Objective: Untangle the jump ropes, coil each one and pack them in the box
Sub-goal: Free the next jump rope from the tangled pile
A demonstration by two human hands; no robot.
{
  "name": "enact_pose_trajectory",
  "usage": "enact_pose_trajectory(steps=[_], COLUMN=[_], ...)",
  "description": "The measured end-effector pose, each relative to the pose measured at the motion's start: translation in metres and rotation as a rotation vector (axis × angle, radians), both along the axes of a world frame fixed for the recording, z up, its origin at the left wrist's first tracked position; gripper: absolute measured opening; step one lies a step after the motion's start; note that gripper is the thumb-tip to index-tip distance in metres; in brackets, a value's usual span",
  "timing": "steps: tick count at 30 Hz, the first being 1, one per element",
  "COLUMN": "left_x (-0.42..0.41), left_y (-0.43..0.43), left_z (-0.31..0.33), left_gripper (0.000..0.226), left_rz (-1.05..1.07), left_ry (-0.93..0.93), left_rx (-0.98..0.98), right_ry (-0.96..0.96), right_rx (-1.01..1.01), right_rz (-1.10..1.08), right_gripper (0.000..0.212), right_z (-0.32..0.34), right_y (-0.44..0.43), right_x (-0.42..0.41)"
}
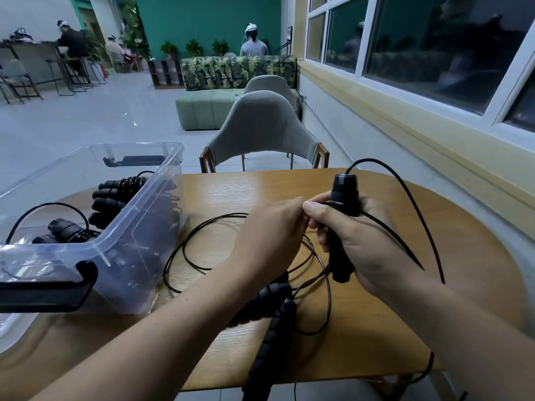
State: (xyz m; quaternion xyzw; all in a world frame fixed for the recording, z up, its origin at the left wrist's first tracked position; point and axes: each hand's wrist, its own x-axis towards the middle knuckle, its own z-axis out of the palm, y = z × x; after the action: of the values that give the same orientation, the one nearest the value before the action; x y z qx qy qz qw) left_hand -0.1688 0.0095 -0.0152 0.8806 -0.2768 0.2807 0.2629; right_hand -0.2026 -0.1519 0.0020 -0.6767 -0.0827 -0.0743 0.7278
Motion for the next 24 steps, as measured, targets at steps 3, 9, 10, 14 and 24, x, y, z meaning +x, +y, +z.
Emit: enact_pose_trajectory(steps=[3,9,10,14,24], left_x=[0.004,0.014,0.016,0.021,0.013], left_y=[0.001,0.007,0.008,0.010,0.003], left_z=[-0.004,-0.010,-0.011,-0.012,-0.006], left_gripper=[0.037,0.037,0.037,0.038,0.039], left_rz=[0.030,0.055,0.059,0.068,0.052], left_ry=[0.035,0.134,0.137,0.146,0.152], left_rx=[0.026,-0.004,-0.012,-0.019,-0.031], right_ry=[-0.016,-0.061,-0.071,-0.101,0.003], right_rx=[0.015,0.170,0.203,0.278,0.290], right_rz=[-0.010,-0.142,-0.163,-0.201,-0.156], right_gripper=[0.016,0.012,0.014,0.020,0.021], right_z=[0.007,0.035,0.040,0.054,0.042], right_y=[-0.005,-0.034,-0.040,-0.063,-0.052], right_x=[0.002,0.009,0.010,0.011,0.010])
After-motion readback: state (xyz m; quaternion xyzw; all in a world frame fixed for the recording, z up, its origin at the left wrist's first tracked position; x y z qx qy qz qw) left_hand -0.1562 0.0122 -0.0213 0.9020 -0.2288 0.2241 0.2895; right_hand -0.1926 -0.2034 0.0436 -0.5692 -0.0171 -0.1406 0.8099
